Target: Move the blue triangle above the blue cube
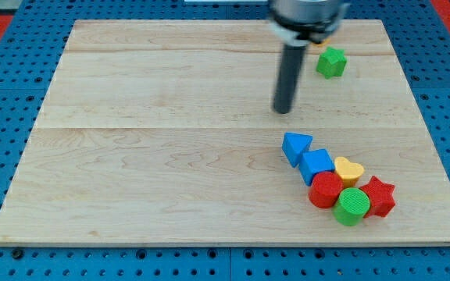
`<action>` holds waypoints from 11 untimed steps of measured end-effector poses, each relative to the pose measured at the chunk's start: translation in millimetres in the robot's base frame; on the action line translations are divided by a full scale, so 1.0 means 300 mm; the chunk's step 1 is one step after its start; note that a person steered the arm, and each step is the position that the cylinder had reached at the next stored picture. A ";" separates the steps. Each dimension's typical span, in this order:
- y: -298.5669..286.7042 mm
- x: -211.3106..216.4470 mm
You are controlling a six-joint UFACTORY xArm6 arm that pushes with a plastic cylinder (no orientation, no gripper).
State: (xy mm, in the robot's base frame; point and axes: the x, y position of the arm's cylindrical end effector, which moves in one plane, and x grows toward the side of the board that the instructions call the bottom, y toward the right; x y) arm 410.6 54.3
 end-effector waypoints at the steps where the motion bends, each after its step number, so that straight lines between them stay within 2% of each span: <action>1: -0.090 0.171; 2: -0.097 0.267; 5: 0.261 0.283; 6: 0.307 0.283; 8: 0.375 0.235; 9: 0.482 0.235; 11: 0.512 0.051</action>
